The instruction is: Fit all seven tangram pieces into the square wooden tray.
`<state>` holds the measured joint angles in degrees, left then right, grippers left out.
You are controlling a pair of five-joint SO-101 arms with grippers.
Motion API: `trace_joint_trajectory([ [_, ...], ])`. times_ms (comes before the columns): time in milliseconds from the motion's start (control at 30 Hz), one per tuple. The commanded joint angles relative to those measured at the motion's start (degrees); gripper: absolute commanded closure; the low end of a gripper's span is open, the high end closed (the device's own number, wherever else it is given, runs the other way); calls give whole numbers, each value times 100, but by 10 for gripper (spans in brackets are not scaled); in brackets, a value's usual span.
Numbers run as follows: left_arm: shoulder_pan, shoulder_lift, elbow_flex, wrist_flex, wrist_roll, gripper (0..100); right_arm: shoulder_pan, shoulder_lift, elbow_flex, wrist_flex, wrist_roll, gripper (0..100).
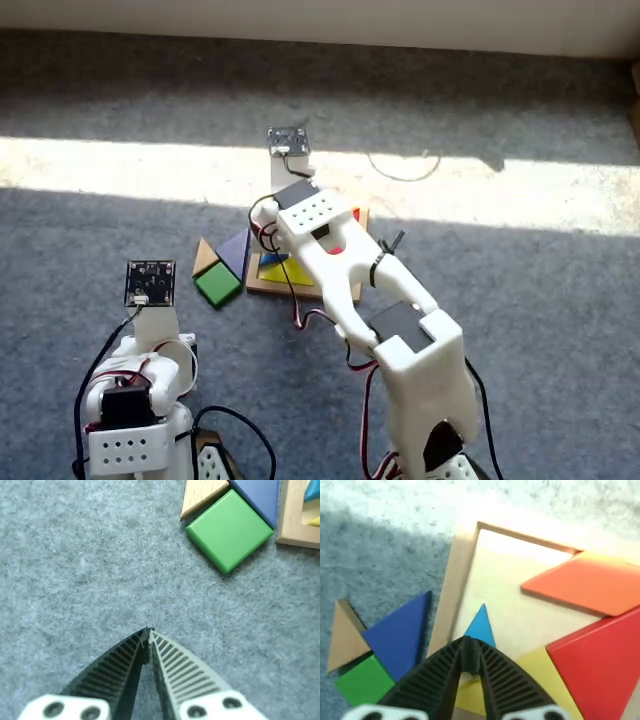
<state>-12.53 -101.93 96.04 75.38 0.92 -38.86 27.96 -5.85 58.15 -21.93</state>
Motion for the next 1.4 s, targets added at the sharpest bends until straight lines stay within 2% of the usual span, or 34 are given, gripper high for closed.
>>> trace_joint_trajectory([
  [0, 4, -207, 110, 26, -35, 994, -75, 40, 4, -154, 53, 994],
  [267, 4, -207, 110, 26, -35, 994, -760, 66, 13, 514, 580, 994],
  [633, 4, -207, 110, 26, -35, 994, -813, -163, -233, 1226, 607, 994],
  [867, 4, -207, 110, 26, -35, 994, -778, -1657, 101, 1358, 615, 994],
  [1100, 4, -207, 110, 26, -35, 994, -725, -3503, 1666, 1297, 615, 994],
  [1367, 4, -207, 110, 26, -35, 994, -13, -5719, 3793, 611, 589, 994],
])
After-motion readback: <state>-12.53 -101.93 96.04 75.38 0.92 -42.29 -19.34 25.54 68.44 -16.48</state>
